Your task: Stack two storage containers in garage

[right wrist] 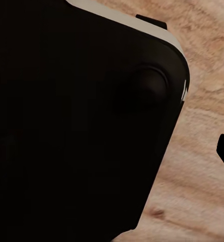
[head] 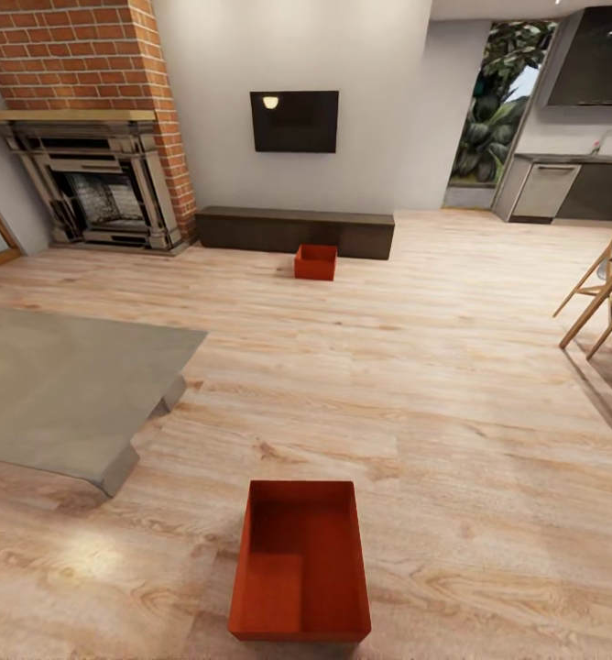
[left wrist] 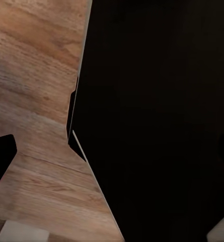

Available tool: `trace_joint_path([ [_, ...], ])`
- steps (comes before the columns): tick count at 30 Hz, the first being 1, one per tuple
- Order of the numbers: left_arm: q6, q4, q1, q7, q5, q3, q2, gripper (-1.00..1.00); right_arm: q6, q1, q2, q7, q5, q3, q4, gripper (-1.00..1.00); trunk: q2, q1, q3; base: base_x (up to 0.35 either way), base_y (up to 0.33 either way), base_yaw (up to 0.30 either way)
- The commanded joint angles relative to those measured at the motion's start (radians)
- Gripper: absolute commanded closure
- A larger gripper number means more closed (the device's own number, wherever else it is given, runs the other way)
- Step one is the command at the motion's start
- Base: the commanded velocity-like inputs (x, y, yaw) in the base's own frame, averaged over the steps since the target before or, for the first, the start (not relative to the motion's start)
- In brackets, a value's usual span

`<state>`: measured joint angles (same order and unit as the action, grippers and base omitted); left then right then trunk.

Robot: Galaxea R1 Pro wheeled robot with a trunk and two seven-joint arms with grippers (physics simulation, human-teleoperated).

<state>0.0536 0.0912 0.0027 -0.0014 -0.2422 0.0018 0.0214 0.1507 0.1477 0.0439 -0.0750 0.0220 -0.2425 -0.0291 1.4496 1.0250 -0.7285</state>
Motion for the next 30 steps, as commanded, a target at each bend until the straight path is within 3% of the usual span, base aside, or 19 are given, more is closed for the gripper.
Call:
trace_joint_path([
  [1,0.002,0.001,0.000,0.000,-0.005,0.000,0.000,-1.00,0.005,0.001,0.001,-0.005,0.002,-0.004,-0.003,-1.00,0.000,0.000,-0.002,0.000,0.000,0.000],
  [30,0.002,0.001,0.000,0.000,-0.009,0.002,0.000,-1.00,0.006,0.001,0.001,-0.005,0.008,-0.005,-0.003,-1.00,0.000,0.000,-0.048,0.000,0.000,0.000],
])
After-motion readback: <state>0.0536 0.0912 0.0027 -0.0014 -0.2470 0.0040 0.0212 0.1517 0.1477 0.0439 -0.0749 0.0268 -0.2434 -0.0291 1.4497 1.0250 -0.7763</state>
